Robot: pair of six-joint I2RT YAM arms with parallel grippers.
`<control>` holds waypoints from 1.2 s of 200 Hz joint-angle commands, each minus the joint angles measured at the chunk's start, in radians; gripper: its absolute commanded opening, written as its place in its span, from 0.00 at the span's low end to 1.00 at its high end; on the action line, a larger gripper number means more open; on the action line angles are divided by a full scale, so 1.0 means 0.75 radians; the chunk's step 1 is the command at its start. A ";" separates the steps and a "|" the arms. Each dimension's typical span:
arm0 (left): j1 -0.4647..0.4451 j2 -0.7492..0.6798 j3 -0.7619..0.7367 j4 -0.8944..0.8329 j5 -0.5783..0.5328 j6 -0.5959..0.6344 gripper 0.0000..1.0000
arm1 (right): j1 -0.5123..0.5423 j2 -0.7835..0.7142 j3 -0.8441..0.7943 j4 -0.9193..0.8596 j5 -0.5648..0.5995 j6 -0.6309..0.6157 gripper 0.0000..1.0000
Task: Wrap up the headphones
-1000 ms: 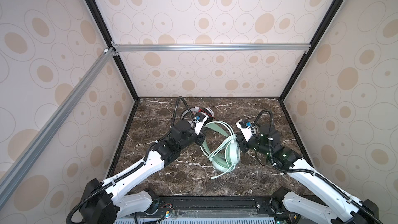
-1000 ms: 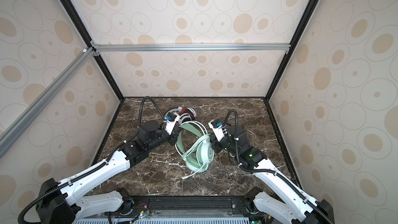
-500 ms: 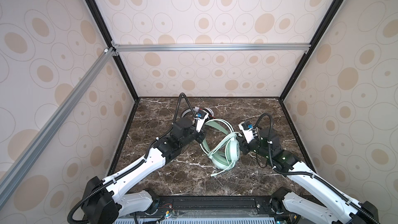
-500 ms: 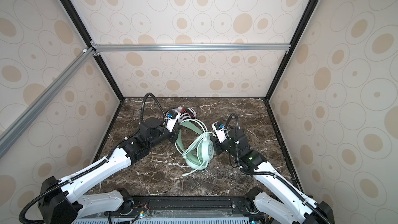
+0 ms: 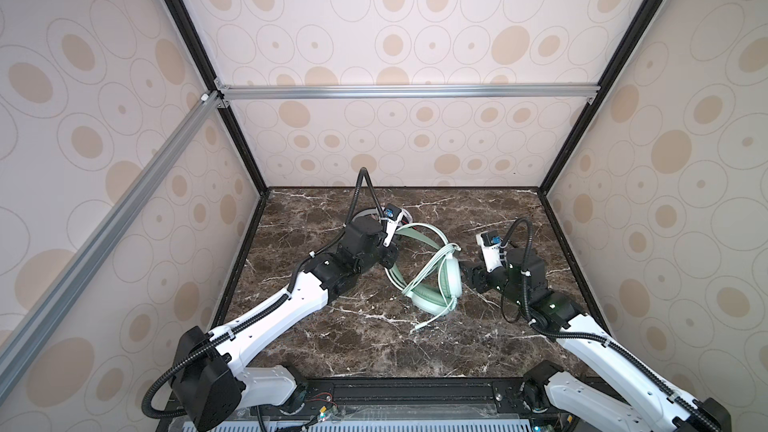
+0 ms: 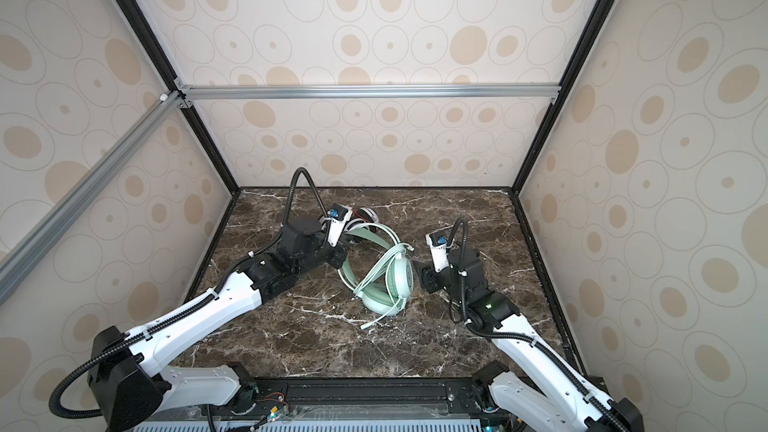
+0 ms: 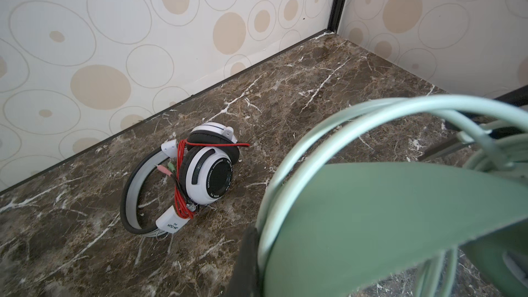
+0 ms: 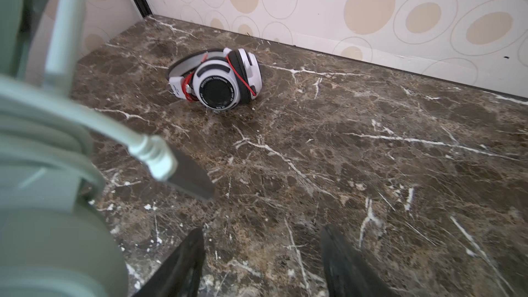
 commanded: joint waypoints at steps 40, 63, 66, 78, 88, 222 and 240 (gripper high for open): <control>-0.006 0.079 0.185 -0.012 -0.079 -0.166 0.00 | -0.072 0.015 0.019 -0.179 0.301 0.106 0.85; -0.005 0.152 0.223 -0.005 -0.093 -0.242 0.00 | -0.073 -0.020 0.070 -0.242 0.418 0.098 0.99; -0.004 0.160 0.225 0.000 -0.093 -0.255 0.00 | -0.071 -0.028 0.078 -0.250 0.433 0.095 1.00; -0.006 0.204 0.246 0.008 -0.102 -0.307 0.00 | -0.071 -0.063 0.104 -0.282 0.488 0.084 1.00; -0.005 0.250 0.275 0.007 -0.106 -0.357 0.00 | -0.072 -0.098 0.122 -0.305 0.531 0.064 1.00; -0.053 0.976 0.884 -0.101 -0.163 -0.636 0.00 | -0.073 -0.353 0.148 -0.361 0.620 0.019 1.00; -0.054 1.064 0.984 -0.135 -0.148 -0.648 0.00 | -0.073 -0.360 0.146 -0.348 0.621 0.017 1.00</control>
